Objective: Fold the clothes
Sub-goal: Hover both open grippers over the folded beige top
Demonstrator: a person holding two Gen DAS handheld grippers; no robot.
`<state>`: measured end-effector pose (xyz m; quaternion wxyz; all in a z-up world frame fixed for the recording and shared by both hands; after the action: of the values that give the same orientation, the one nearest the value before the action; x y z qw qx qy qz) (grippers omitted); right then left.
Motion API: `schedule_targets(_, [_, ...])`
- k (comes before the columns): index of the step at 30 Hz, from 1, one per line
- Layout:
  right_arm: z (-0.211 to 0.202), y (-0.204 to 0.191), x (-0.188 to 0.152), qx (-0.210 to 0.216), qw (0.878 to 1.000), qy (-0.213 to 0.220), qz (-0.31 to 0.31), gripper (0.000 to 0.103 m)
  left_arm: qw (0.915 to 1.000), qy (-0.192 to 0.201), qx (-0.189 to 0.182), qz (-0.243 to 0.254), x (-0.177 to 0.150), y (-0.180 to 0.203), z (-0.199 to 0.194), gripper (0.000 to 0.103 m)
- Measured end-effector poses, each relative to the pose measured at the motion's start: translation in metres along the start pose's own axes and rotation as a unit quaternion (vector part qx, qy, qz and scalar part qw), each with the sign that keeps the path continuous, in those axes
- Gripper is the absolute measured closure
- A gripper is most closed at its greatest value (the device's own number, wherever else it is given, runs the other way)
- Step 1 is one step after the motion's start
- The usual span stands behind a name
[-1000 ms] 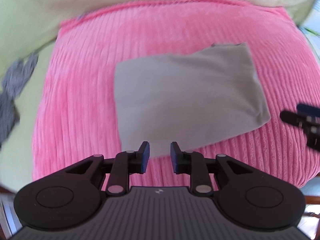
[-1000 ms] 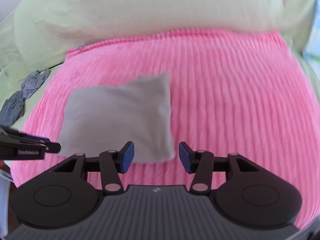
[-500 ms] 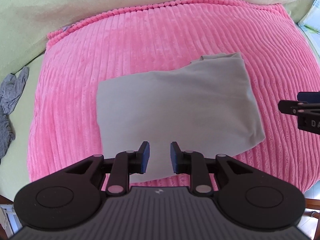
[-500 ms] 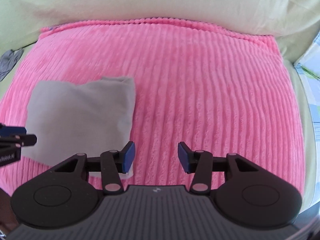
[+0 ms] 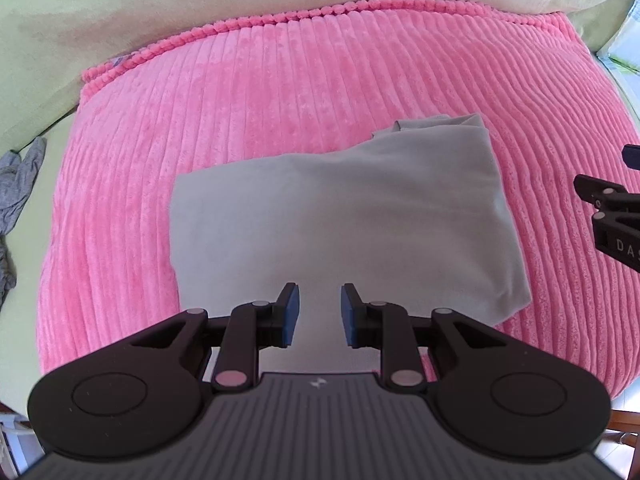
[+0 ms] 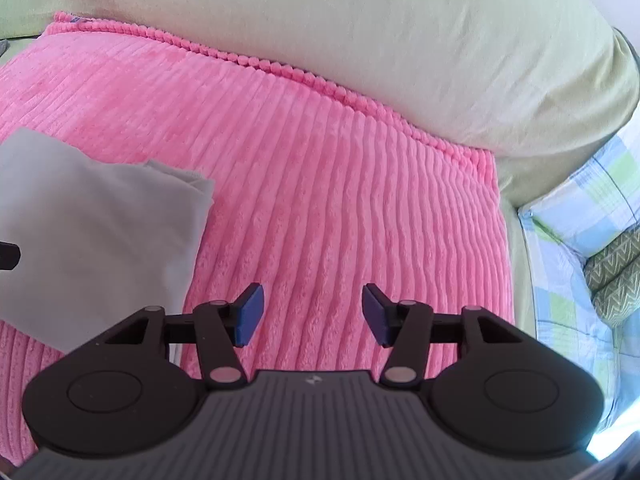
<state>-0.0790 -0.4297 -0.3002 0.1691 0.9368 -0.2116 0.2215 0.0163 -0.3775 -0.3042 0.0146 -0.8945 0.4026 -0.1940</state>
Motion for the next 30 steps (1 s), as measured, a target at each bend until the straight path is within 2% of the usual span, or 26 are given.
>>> schedule_targets(3, [0.002, 0.004, 0.004, 0.043, 0.998, -0.015, 0.049, 0.052, 1.0000, -0.004, -0.004, -0.002, 0.006, -0.004, 0.005, 0.074])
schedule_targets(5, [0.002, 0.009, 0.007, 0.086, 0.991, -0.033, 0.100, 0.052, 0.9999, -0.002, -0.012, -0.001, 0.012, -0.009, 0.005, 0.074])
schedule_targets(9, [0.000, 0.010, 0.019, 0.180, 0.961, -0.077, 0.197, 0.050, 0.9998, 0.004, -0.016, 0.010, 0.024, -0.017, 0.006, 0.074])
schedule_targets(14, [-0.003, 0.003, 0.032, 0.260, 0.926, -0.096, 0.256, 0.049, 0.9990, 0.028, -0.026, 0.022, 0.037, -0.031, 0.006, 0.074])
schedule_targets(15, [-0.007, 0.000, 0.038, 0.263, 0.927, -0.087, 0.253, 0.048, 0.9988, 0.032, -0.027, 0.025, 0.038, -0.033, 0.006, 0.074])
schedule_targets(18, [-0.013, -0.012, 0.046, 0.217, 0.952, -0.068, 0.207, 0.045, 0.9985, 0.033, -0.020, 0.038, 0.039, -0.040, 0.009, 0.074])
schedule_targets(20, [-0.013, -0.024, 0.050, 0.164, 0.971, -0.060, 0.165, 0.045, 0.9984, 0.033, -0.017, 0.043, 0.039, -0.044, 0.010, 0.074])
schedule_targets(23, [-0.009, -0.030, 0.050, 0.106, 0.987, -0.049, 0.114, 0.044, 0.9975, 0.038, -0.014, 0.057, 0.038, -0.043, 0.013, 0.074])
schedule_targets(25, [-0.005, -0.033, 0.046, 0.061, 0.995, -0.046, 0.066, 0.044, 0.9969, 0.041, -0.010, 0.067, 0.036, -0.039, 0.016, 0.074])
schedule_targets(30, [0.002, -0.027, 0.040, 0.026, 0.998, -0.043, 0.026, 0.044, 0.9968, 0.042, -0.012, 0.067, 0.035, -0.032, 0.018, 0.074])
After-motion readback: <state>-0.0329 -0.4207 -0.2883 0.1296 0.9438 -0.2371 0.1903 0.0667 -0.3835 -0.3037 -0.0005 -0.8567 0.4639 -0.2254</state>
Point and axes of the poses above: each gripper's, at about its wrist camera, not at the fingertips, and z roughly the way its jaws point, y to its right, x to its top, the point moved 4 cm from there along z, roughly the way its jaws point, and after that the axes turned 8 degrees about x, right-handed, at the moved point
